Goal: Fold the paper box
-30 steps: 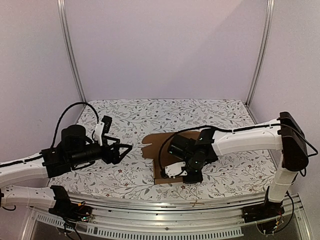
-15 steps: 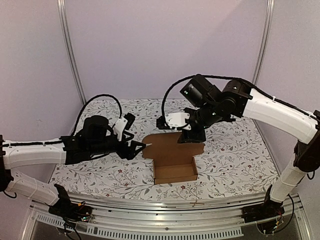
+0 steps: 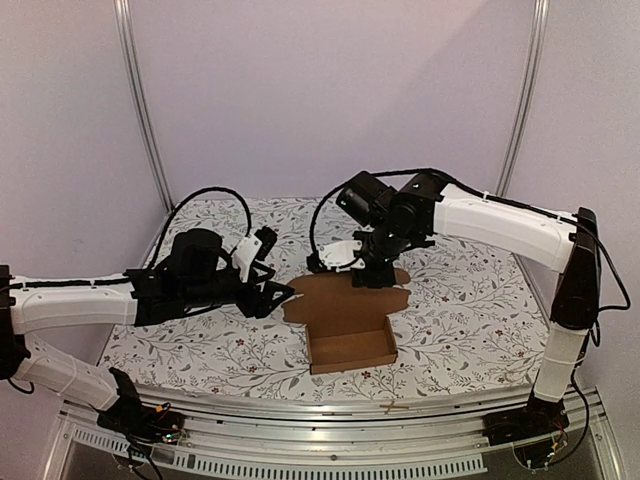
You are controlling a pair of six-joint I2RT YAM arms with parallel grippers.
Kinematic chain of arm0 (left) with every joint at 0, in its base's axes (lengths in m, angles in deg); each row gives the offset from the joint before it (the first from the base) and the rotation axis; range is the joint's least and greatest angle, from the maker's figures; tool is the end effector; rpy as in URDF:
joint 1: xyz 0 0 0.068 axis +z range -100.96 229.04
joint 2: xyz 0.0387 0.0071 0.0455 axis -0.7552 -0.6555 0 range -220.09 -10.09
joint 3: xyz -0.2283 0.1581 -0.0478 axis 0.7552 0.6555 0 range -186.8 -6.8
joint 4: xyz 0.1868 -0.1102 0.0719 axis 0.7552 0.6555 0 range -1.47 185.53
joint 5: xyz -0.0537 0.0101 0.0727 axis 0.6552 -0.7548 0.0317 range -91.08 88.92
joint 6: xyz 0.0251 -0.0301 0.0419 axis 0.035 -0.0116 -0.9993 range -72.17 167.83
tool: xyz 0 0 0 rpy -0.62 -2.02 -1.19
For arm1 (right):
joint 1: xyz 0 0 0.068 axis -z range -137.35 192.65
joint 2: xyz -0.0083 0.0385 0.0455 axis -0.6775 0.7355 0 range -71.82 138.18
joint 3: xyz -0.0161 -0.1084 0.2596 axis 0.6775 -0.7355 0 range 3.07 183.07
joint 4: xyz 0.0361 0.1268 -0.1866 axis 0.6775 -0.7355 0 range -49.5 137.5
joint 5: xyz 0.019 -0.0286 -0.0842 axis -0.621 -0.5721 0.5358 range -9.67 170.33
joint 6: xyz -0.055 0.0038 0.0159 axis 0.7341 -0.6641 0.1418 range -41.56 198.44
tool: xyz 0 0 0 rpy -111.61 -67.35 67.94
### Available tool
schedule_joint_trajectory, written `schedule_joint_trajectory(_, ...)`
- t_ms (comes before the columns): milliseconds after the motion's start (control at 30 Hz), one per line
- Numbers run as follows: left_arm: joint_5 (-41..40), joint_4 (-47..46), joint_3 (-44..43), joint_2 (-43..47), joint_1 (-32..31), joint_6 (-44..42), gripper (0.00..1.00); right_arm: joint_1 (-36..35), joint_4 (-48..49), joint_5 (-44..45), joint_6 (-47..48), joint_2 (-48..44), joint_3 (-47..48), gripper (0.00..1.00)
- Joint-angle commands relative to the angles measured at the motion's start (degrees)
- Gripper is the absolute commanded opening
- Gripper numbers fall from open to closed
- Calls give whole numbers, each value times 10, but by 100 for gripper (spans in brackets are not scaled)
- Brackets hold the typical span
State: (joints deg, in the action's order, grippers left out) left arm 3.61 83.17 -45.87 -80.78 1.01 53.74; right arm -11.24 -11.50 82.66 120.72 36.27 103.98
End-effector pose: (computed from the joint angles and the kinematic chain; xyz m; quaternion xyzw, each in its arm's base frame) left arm 0.1595 -0.1823 0.2620 0.3251 0.7841 -0.2703 0.4544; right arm 0.2173 0.2950 0.3017 -0.7252 0.6566 0.0011 0.2072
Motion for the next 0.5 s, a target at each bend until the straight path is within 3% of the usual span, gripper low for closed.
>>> schedule_joint_trajectory(0,15,-12,-3,13,-4,-11,68,-1,-8,-16,-14,-9,5,9)
schedule_joint_trajectory(67,22,-14,-1,26,-3,-14,70,-1,-9,-16,-13,-16,0,0)
schedule_joint_trajectory(233,70,-3,-1,85,8,-23,78,7,-46,-53,-10,-38,-2,0)
schedule_joint_trajectory(467,64,154,-83,79,41,-57,72,13,-77,-124,-16,-97,-22,0)
